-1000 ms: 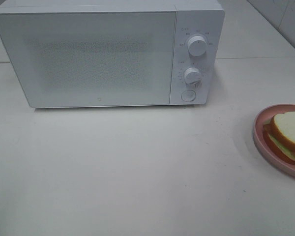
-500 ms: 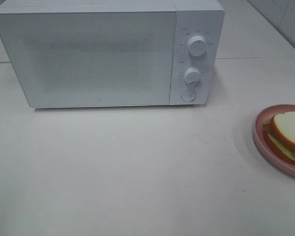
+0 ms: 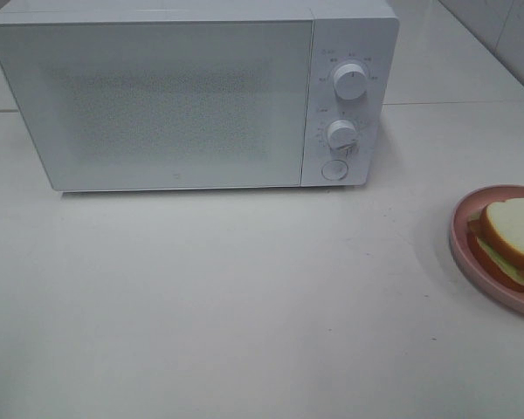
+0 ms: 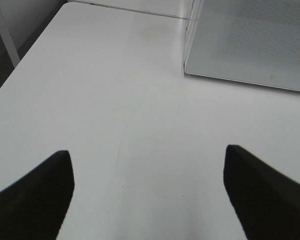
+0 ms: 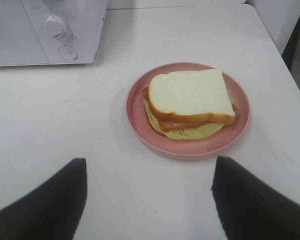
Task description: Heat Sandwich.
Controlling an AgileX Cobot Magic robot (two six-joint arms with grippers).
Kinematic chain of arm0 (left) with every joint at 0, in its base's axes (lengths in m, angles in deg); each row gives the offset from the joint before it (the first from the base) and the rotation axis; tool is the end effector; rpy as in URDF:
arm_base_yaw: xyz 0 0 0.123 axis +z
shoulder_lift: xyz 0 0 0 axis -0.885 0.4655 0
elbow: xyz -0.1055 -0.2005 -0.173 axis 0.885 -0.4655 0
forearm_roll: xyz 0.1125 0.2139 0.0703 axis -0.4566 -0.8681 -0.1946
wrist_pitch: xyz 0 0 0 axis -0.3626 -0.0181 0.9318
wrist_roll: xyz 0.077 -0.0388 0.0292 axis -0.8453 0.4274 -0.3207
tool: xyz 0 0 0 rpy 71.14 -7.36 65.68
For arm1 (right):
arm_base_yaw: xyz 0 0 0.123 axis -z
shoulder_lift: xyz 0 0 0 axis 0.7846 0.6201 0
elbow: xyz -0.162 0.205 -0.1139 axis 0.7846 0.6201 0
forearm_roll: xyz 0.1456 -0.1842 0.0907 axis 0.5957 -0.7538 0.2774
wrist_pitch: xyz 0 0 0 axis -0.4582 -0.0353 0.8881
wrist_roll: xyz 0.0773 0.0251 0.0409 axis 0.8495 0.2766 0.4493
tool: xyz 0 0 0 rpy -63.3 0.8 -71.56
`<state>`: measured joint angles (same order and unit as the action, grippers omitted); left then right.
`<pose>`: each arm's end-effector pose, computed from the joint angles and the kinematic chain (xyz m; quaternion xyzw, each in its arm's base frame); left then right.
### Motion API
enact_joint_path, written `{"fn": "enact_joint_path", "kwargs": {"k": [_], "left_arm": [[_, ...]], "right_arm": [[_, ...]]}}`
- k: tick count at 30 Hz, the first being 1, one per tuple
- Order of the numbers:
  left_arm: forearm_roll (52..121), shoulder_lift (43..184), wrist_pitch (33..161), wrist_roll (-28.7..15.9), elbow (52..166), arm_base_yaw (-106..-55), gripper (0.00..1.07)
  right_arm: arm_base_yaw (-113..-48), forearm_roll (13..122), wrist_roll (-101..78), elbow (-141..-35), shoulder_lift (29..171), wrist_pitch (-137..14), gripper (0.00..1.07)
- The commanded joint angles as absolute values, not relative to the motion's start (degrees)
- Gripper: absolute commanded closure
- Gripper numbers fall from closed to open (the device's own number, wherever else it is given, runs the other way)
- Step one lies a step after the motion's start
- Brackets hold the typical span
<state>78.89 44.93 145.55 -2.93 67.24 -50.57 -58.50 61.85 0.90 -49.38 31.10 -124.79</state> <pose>-0.0025 -0.0104 0.2772 -0.0819 0.8445 -0.0065 0.5292 -0.0051 -0.0085 0.2815 0.0106 0.8440 0.0194 0.5359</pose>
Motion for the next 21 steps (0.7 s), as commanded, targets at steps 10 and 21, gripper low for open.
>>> {"fn": "enact_joint_path", "kwargs": {"k": [10, 21], "left_arm": [[78.8, 43.7, 144.6, -2.6, 67.1, -50.7, 0.31], [78.8, 43.7, 144.6, -2.6, 67.1, -50.7, 0.31]], "right_arm": [[-58.4, 61.3, 0.6, -49.4, 30.1, -124.4, 0.38], [-58.4, 61.0, 0.6, -49.4, 30.1, -124.4, 0.38]]}}
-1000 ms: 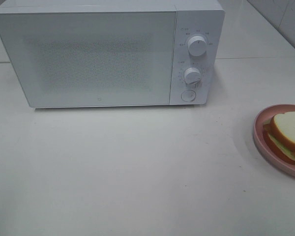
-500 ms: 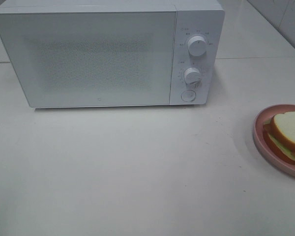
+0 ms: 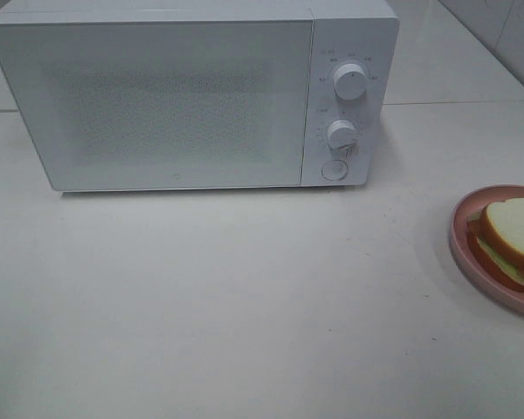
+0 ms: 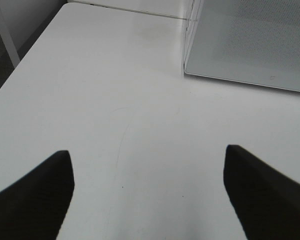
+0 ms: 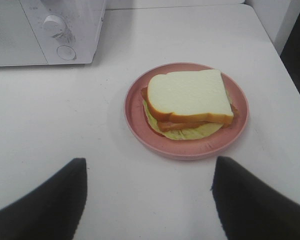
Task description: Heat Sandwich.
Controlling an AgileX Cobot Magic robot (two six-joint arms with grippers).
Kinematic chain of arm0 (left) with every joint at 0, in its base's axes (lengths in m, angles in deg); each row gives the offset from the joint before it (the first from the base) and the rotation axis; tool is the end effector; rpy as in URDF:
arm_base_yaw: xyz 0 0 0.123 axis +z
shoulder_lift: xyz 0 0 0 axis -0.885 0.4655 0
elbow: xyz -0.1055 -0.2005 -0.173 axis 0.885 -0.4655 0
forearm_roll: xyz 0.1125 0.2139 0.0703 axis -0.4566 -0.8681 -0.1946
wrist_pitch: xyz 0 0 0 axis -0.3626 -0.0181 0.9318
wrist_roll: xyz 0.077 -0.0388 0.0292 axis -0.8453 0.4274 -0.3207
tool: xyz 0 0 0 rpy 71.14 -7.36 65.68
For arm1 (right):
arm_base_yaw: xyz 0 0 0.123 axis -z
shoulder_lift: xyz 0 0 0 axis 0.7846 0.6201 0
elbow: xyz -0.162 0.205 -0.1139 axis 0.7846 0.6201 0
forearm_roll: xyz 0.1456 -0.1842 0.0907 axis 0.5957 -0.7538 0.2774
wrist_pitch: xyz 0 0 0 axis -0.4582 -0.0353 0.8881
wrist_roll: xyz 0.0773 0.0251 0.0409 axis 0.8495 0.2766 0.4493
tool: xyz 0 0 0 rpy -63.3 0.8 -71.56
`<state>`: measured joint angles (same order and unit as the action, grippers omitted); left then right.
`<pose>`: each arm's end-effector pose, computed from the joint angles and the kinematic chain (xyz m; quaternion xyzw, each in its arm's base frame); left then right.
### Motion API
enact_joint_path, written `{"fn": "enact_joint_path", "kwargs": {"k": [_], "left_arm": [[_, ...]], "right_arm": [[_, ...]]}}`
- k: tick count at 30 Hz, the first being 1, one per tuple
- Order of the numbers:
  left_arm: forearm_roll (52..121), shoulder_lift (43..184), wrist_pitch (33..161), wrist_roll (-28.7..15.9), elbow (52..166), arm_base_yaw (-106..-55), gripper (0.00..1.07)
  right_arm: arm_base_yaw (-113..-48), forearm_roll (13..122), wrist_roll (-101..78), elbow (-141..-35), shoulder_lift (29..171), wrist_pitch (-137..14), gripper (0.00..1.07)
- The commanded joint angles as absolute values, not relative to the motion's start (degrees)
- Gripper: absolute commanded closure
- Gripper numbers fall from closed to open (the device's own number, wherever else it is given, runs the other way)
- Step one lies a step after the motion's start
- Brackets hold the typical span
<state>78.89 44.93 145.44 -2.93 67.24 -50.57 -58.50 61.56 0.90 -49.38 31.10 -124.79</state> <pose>-0.0024 -0.0104 0.2773 -0.0819 0.8440 -0.0064 0.5300 -0.0051 -0.0089 0.2815 0.0107 0.8439 0.0169 0.5361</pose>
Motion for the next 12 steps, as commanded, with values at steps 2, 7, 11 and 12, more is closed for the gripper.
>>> {"fn": "enact_joint_path", "kwargs": {"k": [2, 7, 11, 12], "left_arm": [[78.8, 43.7, 144.6, -2.6, 67.1, -50.7, 0.31], [78.8, 43.7, 144.6, -2.6, 67.1, -50.7, 0.31], [78.8, 43.7, 144.6, -2.6, 67.1, -50.7, 0.31], [78.8, 43.7, 144.6, -2.6, 67.1, -50.7, 0.31]], "right_arm": [[-58.4, 61.0, 0.6, -49.4, 30.1, -124.4, 0.38], [-58.4, 61.0, 0.6, -49.4, 30.1, -124.4, 0.38], [-58.4, 61.0, 0.6, -49.4, 30.1, -124.4, 0.38], [-58.4, 61.0, 0.6, -49.4, 30.1, -124.4, 0.38]]}}
